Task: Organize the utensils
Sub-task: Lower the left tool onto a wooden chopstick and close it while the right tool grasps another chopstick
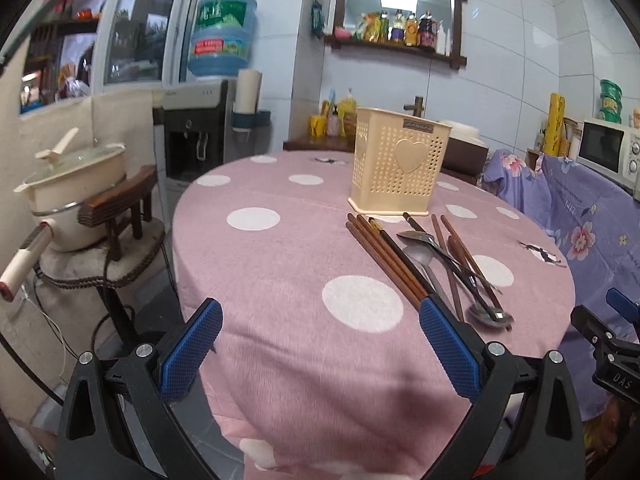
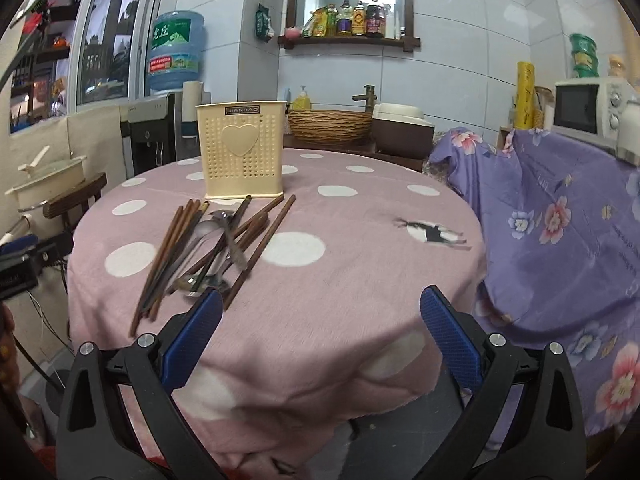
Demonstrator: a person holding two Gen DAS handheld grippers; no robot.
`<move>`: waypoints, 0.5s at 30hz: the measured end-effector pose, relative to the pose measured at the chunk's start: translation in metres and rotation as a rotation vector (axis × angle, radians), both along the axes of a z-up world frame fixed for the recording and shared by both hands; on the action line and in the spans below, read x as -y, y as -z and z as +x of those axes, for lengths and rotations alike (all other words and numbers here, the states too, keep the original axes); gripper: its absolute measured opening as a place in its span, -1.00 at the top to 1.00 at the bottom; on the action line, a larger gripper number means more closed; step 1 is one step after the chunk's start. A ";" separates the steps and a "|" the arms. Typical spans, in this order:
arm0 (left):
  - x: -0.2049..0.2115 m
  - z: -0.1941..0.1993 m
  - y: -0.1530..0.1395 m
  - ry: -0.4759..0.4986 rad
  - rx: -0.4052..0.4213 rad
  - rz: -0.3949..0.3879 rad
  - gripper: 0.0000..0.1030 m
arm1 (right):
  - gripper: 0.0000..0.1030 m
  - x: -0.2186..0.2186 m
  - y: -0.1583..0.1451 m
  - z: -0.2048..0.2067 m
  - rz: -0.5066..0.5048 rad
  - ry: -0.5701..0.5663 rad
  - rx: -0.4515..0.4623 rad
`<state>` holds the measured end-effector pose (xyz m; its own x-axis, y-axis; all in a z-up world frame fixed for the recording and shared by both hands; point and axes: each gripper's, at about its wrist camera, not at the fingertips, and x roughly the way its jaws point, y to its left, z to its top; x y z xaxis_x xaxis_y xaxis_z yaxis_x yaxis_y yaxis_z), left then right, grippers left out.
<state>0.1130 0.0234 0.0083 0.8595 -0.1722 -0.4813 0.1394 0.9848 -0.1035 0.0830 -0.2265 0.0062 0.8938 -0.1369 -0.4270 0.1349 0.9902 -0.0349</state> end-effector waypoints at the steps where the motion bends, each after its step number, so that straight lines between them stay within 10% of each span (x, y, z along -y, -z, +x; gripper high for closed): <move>1: -0.001 0.010 -0.001 0.005 -0.021 -0.008 -0.90 | -0.90 0.003 -0.003 0.008 -0.004 -0.004 -0.012; 15: 0.040 0.139 0.009 0.108 -0.396 -0.052 0.34 | -0.90 0.022 -0.008 0.123 0.057 -0.052 -0.210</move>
<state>0.2522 -0.0166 -0.0011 0.5854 -0.2841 -0.7594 0.1814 0.9588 -0.2189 0.2064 -0.2483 0.0146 0.7896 -0.0633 -0.6103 0.0791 0.9969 -0.0011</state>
